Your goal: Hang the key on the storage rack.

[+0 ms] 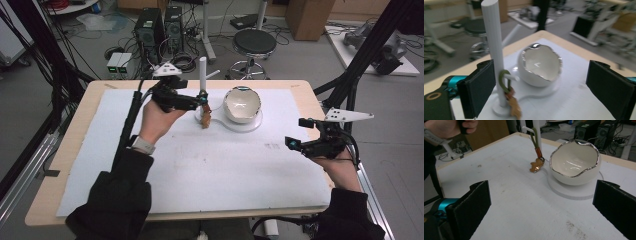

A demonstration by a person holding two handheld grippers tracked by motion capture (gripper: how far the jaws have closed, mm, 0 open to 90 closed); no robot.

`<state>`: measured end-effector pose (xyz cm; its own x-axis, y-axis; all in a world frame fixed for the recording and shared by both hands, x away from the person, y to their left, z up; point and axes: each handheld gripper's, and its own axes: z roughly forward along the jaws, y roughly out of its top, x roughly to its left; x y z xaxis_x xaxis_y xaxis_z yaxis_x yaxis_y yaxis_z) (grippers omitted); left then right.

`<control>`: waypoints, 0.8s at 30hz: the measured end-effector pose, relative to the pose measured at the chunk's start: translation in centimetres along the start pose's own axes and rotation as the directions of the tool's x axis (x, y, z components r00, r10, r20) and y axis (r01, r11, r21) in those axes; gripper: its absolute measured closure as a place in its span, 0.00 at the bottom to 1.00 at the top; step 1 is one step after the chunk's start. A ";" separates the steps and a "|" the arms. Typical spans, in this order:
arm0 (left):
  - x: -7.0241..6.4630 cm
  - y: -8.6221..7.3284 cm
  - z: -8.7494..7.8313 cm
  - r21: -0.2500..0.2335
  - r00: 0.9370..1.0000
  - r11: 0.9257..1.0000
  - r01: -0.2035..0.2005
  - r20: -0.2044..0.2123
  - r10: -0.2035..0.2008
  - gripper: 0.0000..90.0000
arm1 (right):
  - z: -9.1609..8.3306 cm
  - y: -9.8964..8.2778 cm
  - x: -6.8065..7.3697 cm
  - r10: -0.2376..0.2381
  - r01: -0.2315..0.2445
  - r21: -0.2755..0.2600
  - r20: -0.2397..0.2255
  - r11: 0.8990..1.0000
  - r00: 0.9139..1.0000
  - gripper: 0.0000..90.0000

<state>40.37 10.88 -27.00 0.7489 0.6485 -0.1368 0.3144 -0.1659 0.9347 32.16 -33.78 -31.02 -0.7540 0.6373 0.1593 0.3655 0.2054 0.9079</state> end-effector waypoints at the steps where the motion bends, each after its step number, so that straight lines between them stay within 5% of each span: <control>1: 0.1 -0.2 -0.7 0.000 1.000 1.000 -0.004 0.013 0.004 0.09 | -0.1 0.0 0.0 -0.004 0.004 -0.002 0.003 1.000 1.000 0.01; 6: 0.9 -2.3 -5.8 0.003 0.999 0.999 -0.046 0.029 0.046 0.09 | 0.2 0.3 0.0 -0.012 0.012 0.010 0.025 1.000 1.000 0.01; 10: 2.4 -4.0 -9.2 -0.008 1.000 1.000 0.006 0.018 -0.006 0.07 | 0.9 0.8 0.4 -0.029 0.028 0.024 0.020 0.999 0.999 0.01; 18: 3.8 -7.3 -13.1 -0.029 0.998 0.999 0.029 -0.054 -0.030 0.07 | 2.3 1.3 0.3 -0.037 0.036 0.046 0.018 0.998 0.999 0.01; 22: 3.9 -7.9 -14.9 -0.117 0.998 0.993 0.010 -0.063 -0.017 0.07 | 2.2 1.4 0.0 -0.035 0.034 0.020 0.024 0.999 0.999 0.01; 24: 4.2 -8.2 -15.9 -0.115 0.993 0.993 -0.012 -0.120 -0.002 0.07 | 2.0 1.5 0.0 -0.035 0.034 0.010 0.031 0.999 0.999 0.01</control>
<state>31.62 26.75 -30.05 0.6726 0.7335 -0.0981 0.2362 -0.0871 0.9678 33.81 -31.98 -30.41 -0.7491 0.6522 0.1158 0.3448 0.2346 0.9089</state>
